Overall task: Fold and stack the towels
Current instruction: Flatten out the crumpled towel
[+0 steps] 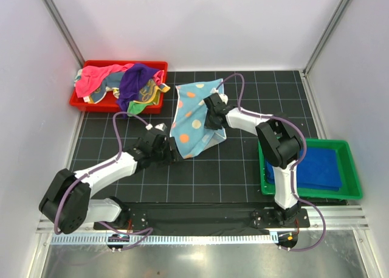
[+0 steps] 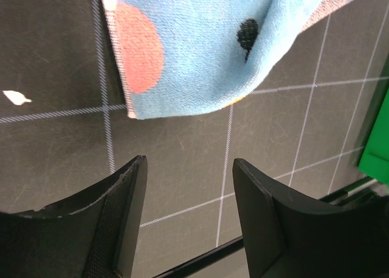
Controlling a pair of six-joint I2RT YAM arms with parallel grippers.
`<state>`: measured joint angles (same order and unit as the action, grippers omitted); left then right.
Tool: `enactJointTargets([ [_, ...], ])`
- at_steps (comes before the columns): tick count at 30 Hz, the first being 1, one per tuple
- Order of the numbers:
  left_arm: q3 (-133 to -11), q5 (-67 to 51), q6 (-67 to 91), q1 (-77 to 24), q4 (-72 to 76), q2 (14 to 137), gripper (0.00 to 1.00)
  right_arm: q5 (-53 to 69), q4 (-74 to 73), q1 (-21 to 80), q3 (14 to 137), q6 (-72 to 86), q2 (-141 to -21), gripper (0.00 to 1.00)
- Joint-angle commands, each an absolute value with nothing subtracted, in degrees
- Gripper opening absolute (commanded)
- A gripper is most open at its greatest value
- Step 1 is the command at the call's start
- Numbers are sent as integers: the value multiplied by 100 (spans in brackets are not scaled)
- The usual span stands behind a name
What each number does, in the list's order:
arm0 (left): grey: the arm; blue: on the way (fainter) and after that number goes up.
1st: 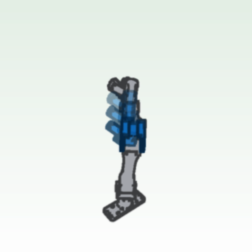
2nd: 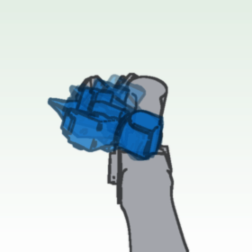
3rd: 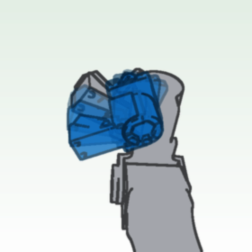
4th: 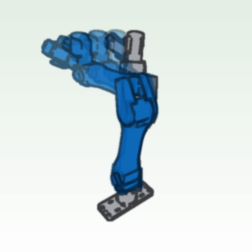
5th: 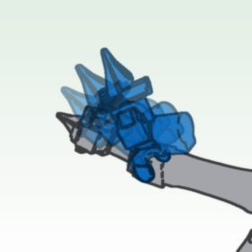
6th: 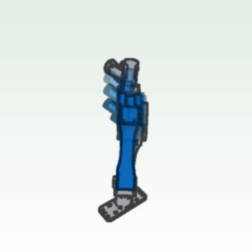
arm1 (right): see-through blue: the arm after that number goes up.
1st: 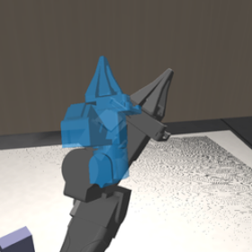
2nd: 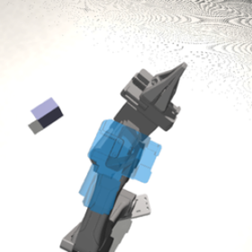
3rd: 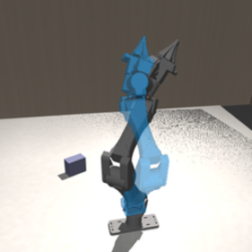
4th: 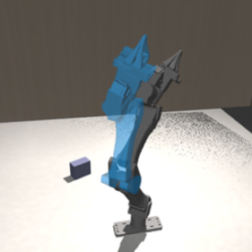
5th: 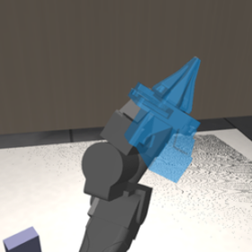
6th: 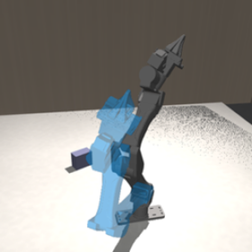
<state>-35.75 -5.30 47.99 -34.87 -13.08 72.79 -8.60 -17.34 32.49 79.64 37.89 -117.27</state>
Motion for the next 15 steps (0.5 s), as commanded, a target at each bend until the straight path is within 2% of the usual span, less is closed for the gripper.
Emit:
enactJointTargets([
  [1, -3788, -177, 4852, -3516, -1344, 7207, 61, -791, -1688, 3225, 7761, 3893, -11813, 2],
  [11, -4166, 404, 4799, -3516, -1160, 8103, 61, -738, -1617, 3226, 7550, 3938, -11470, 2],
  [15, -4333, 501, 4808, -3516, -1020, 8481, 57, -756, -1635, 3226, 7453, 3946, -11303, 2],
])
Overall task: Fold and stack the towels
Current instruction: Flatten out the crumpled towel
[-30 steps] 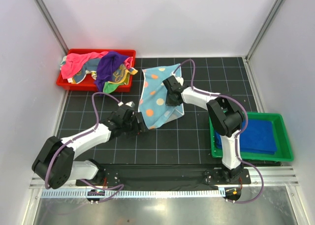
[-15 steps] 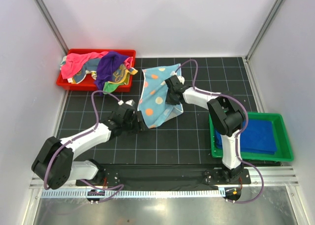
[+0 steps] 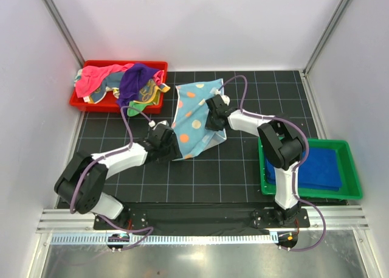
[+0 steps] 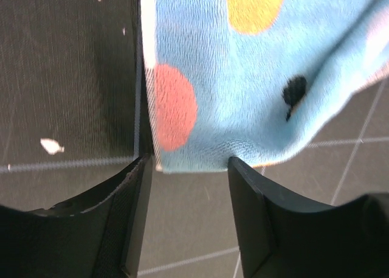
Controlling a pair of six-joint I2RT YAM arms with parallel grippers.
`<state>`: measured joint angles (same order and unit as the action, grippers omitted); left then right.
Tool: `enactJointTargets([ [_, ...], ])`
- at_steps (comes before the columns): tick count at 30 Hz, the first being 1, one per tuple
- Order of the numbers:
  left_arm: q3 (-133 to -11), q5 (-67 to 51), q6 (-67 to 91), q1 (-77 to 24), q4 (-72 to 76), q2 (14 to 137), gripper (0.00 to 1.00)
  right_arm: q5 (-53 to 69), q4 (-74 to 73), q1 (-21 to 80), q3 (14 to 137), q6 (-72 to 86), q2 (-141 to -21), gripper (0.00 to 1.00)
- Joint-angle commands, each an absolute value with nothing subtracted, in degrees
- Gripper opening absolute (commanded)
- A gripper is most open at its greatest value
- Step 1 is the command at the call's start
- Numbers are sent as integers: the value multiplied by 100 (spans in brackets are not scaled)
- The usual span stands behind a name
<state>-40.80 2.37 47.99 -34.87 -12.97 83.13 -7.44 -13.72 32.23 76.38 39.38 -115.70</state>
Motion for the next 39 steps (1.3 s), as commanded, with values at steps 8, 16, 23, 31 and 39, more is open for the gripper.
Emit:
enactJointTargets([
  [8, -4403, 510, 4790, -3516, -966, 8368, 35, -774, -1617, 3226, 7128, 3946, -10689, 2],
  [16, -4974, 229, 4685, -3516, -1836, 7858, 17, -800, -1705, 3252, 6698, 3929, -9924, 2],
  [23, -5361, 18, 4781, -3498, -2636, 7919, 13, -940, -1714, 3497, 6232, 4016, -9308, 2],
  [31, -5239, -588, 4930, -3331, -2857, 8253, 22, -1134, -1600, 3621, 5660, 3973, -9122, 4],
  [39, -5107, -748, 4843, -3085, -2830, 8482, 54, -1266, -1608, 3621, 6117, 3516, -9580, 18],
])
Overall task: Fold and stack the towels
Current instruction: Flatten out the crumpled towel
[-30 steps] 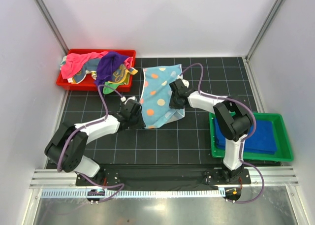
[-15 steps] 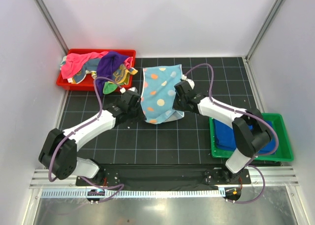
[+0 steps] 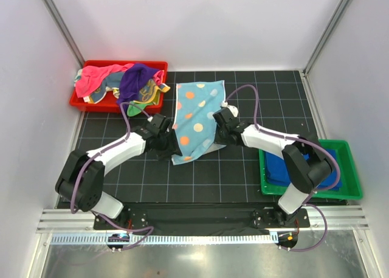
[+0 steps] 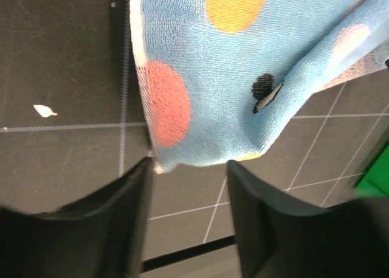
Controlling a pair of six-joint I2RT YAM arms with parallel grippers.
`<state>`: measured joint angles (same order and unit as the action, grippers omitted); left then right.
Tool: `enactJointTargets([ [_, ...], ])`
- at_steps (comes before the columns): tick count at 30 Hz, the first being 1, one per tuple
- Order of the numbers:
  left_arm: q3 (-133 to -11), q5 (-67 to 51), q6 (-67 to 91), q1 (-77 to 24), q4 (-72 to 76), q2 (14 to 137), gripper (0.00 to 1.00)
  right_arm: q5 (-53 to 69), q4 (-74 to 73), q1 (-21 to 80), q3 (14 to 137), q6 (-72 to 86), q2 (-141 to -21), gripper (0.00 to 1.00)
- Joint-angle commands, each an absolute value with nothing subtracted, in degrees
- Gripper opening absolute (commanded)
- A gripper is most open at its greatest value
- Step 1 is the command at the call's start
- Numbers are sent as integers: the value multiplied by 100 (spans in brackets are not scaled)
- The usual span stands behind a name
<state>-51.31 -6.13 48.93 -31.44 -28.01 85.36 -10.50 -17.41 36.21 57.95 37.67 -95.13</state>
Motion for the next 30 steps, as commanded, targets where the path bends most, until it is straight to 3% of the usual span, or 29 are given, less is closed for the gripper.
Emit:
enactJointTargets([
  [1, -5089, -721, 4817, -3085, -2830, 8447, 58, -1266, -1600, 3621, 6143, 3490, -9589, 22],
  [6, -4835, -572, 4790, -3094, -2804, 8069, 65, -1318, -1670, 3621, 6372, 3340, -9764, 25],
  [17, -4167, -256, 5001, -3085, -2909, 6962, 65, -1626, -2091, 3604, 6864, 3331, -10195, 28],
  [22, -3789, -158, 5159, -3138, -2533, 7013, 65, -1714, -2074, 3612, 6829, 3437, -10231, 36],
  [30, -3604, -53, 5256, -3269, -1960, 7488, 64, -1758, -1785, 3595, 6777, 3445, -10327, 37],
])
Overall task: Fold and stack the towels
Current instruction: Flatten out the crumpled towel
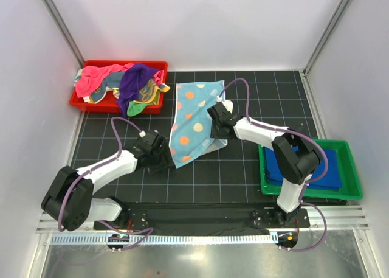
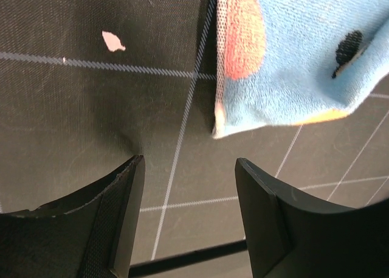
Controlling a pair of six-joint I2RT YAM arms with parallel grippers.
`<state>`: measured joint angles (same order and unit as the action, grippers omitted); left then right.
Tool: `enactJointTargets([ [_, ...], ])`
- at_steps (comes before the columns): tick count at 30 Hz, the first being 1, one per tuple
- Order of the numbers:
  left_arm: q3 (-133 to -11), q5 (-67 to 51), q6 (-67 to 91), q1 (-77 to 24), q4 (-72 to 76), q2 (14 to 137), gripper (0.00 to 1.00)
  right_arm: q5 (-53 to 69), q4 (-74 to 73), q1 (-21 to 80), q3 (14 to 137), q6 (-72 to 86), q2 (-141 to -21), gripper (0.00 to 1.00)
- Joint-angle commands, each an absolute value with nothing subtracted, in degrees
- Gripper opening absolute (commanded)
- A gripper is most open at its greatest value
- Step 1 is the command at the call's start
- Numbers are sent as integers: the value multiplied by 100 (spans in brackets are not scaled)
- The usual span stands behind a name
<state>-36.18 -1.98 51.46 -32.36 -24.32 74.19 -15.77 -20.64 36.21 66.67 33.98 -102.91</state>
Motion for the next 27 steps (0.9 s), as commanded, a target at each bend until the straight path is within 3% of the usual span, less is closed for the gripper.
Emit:
enactJointTargets([
  [1, -3586, -53, 5256, -3261, -1943, 7567, 64, -1740, -1749, 3595, 6759, 3454, -10336, 37],
  [8, -3551, 421, 5405, -3287, -1916, 7717, 61, -1714, -1617, 3577, 6803, 3463, -10459, 36],
  [19, -3841, 861, 5458, -3471, -2171, 8217, 50, -1749, -1608, 3577, 6750, 3480, -10415, 15],
  [27, -3911, 1133, 5405, -3674, -2451, 8420, 44, -1819, -1740, 3577, 6522, 3533, -10064, 7],
])
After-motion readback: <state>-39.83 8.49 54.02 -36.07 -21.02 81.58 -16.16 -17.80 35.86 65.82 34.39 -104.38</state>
